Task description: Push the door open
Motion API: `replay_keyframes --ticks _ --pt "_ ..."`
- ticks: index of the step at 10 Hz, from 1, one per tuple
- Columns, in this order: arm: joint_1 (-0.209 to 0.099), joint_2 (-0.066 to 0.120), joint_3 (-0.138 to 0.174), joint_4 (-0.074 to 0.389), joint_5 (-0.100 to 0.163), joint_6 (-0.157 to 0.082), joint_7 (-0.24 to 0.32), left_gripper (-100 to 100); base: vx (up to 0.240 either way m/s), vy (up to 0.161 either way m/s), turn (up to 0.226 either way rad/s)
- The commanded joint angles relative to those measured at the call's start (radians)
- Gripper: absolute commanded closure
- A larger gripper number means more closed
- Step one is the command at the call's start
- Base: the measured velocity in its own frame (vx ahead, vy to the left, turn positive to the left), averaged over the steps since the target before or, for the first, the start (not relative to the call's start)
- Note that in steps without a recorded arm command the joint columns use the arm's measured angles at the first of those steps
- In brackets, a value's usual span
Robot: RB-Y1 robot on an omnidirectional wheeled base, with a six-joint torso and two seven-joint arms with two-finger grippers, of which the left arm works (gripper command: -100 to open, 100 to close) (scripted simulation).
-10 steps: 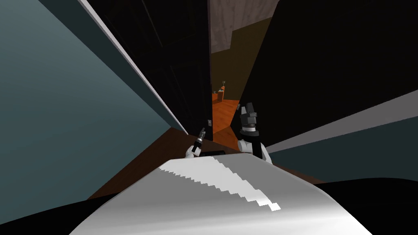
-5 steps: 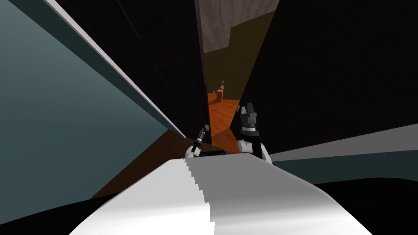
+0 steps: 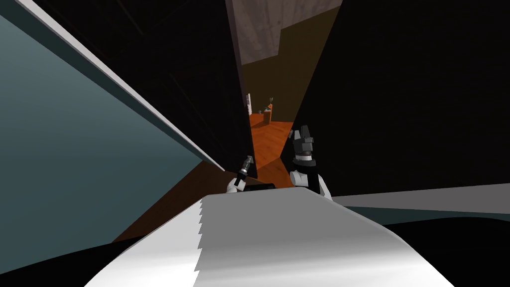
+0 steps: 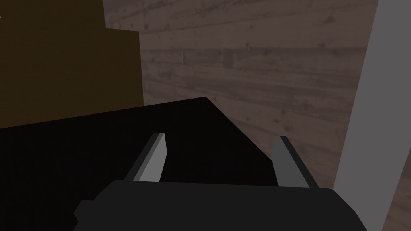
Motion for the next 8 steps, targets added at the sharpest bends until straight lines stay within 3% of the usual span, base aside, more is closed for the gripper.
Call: replay_keyframes --ticks 1,5,8 --pt "0.0 0.0 0.0 0.001 0.0 0.0 0.0 100 -0.031 0.015 -0.019" --pt "0.0 0.0 0.0 0.001 0.0 0.0 0.0 100 -0.009 0.005 0.0" --pt "0.004 0.016 0.021 -0.001 0.002 0.005 -0.01 100 0.126 -0.062 0.047"
